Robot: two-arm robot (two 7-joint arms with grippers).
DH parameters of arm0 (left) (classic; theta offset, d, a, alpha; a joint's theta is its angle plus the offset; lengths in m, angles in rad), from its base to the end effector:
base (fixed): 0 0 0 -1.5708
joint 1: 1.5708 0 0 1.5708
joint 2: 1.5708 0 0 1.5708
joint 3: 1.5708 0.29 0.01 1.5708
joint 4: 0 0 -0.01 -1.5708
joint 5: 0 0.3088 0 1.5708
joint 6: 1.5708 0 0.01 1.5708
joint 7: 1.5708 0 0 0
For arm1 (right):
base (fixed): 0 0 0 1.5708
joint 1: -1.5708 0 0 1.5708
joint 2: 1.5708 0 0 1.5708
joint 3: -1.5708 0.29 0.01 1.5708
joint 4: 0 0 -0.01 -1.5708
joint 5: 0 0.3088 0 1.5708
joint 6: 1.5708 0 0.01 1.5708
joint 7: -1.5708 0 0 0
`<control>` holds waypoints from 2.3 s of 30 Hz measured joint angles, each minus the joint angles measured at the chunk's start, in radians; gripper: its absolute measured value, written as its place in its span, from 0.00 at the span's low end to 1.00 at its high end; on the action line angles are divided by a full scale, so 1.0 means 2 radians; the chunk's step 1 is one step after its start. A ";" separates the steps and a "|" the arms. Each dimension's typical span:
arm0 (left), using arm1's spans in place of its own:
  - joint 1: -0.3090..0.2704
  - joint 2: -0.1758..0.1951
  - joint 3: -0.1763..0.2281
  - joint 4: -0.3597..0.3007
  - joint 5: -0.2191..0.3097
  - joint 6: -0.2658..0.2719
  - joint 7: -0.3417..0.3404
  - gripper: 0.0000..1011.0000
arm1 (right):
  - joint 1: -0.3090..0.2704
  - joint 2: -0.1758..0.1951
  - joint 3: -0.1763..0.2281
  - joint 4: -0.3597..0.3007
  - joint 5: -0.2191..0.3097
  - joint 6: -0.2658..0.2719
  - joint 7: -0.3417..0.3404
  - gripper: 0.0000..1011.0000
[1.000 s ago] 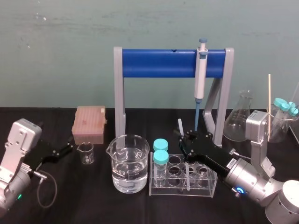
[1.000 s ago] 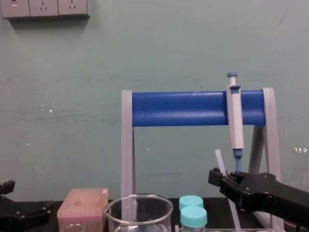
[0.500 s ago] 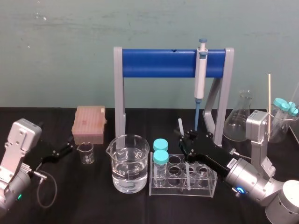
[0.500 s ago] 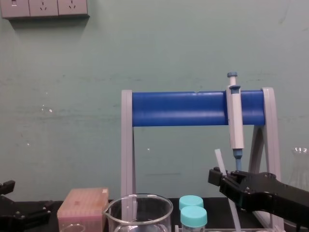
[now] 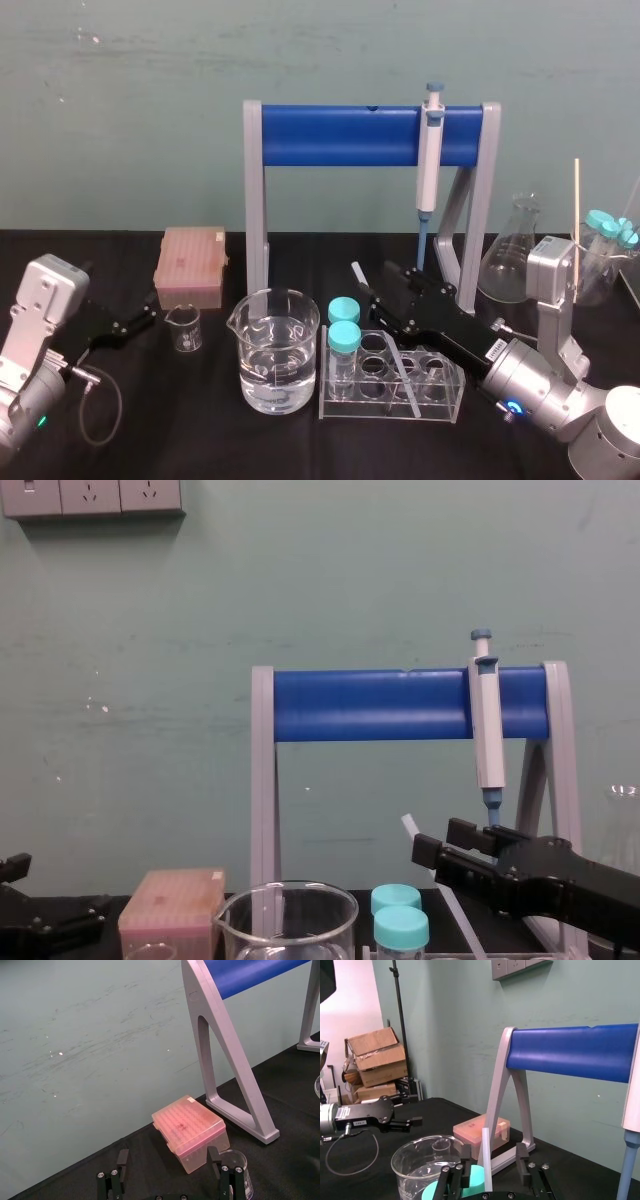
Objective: Pick up the stirring rod with one hand, then place it down.
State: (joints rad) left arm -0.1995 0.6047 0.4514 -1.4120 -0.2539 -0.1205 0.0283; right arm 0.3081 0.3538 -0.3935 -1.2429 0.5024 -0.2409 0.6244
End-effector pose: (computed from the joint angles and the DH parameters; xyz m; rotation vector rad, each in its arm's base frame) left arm 0.3581 0.0827 -0.3023 0.3045 -0.2850 1.2480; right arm 0.3985 -0.0285 -0.3097 0.1080 -0.0480 -0.7242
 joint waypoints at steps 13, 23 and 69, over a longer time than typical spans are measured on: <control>0.000 0.000 0.000 0.000 0.000 0.000 0.000 0.99 | 0.000 0.000 0.000 0.000 0.001 0.000 0.001 0.92; 0.000 0.000 0.000 0.000 0.000 0.000 0.000 0.99 | -0.039 0.037 0.018 -0.056 0.013 0.041 -0.017 0.99; 0.000 0.000 0.000 0.000 0.000 0.000 0.000 0.99 | -0.059 0.010 0.100 -0.048 -0.089 0.128 -0.294 0.99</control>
State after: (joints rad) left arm -0.1995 0.6047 0.4514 -1.4120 -0.2539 -0.1205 0.0283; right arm 0.1893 0.3743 -0.1926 -1.3394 0.3253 0.0142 0.0359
